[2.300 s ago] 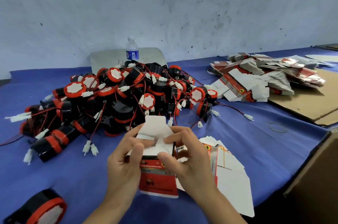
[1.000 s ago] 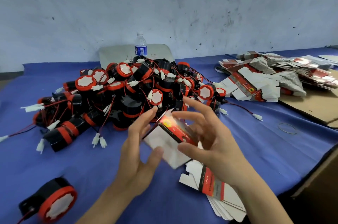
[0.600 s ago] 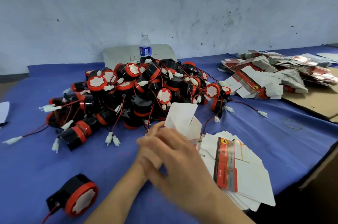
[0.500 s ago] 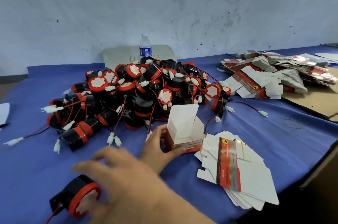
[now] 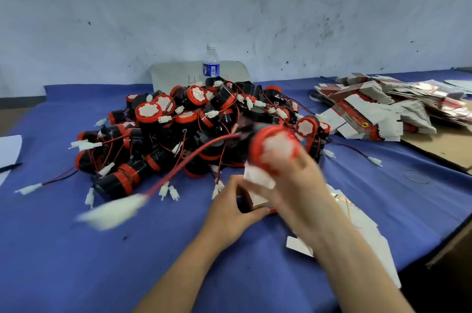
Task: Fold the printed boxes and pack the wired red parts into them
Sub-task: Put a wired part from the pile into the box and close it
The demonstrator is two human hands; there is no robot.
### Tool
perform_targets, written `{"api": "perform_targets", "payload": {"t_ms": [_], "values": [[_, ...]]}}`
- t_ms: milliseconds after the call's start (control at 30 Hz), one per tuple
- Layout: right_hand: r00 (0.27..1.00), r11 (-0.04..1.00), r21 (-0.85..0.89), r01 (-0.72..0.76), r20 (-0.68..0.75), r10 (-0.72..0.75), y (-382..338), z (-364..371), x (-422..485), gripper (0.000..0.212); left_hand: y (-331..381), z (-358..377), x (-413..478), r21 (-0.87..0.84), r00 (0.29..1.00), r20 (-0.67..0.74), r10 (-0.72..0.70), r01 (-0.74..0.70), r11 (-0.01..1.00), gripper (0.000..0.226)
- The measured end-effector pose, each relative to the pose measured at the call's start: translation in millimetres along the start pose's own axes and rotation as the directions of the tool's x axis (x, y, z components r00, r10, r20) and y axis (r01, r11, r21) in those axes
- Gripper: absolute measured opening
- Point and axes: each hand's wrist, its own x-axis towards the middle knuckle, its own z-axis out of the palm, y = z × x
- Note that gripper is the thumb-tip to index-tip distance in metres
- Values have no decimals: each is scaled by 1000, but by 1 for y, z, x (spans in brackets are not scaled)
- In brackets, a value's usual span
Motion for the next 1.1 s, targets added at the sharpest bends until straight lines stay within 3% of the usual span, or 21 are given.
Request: {"api": "perform_targets", "payload": {"t_ms": [67,133,233,300,400,433,500,567,633,667,700,833,900,967,1100], "values": [[997,978,207,31,-82,-15,-26,-21,-3,52,-2,-10,-4,-184,990,132,44,-19,983,49],[986,934,354,49,-166,11,-48,-39,-1,37,-3,-10,0,-269,989,134,65,-27,963,50],[966,894,448,-15,-225,129,-64,-51,7,49,-2,-7,0,-295,991,122,62,-23,955,52],[956,905,421,-66,-234,178,-67,-52,13,61,-6,-8,0,-300,991,119,55,-17,954,53],[948,948,283,-145,-236,215,-65,-41,21,37,-5,-8,-1,-284,989,127,69,-30,958,52],[952,965,196,-172,-219,214,-63,-36,22,33,-5,-8,-1,-287,989,124,75,-37,957,52],[965,977,-88,-196,-192,177,-54,-32,26,47,-4,-9,-1,-295,988,132,77,-35,955,53],[984,854,-489,-174,-123,130,-43,-32,26,49,-6,-8,-2,-295,990,118,79,-41,954,53],[999,530,-847,-37,-11,52,-34,-38,26,44,-5,-9,-2,-280,991,114,73,-39,959,52],[998,358,-933,37,55,42,-31,-44,27,46,-4,-9,-2,-281,990,120,70,-34,959,52],[994,242,-967,79,95,56,-26,-51,29,47,-3,-9,-2,-276,990,125,72,-36,961,51],[994,-37,-997,74,71,77,-2,-68,27,43,-3,-9,-2,-272,990,125,72,-36,962,52],[993,-66,-992,107,103,65,6,-70,27,37,-3,-9,-3,-273,989,119,86,-51,961,52],[974,-63,-972,225,224,36,6,-70,27,31,-4,-10,-3,-279,988,118,94,-58,959,52],[914,-229,-887,400,403,36,-2,-66,31,30,-4,-10,-2,-300,988,122,95,-54,952,52]]}}
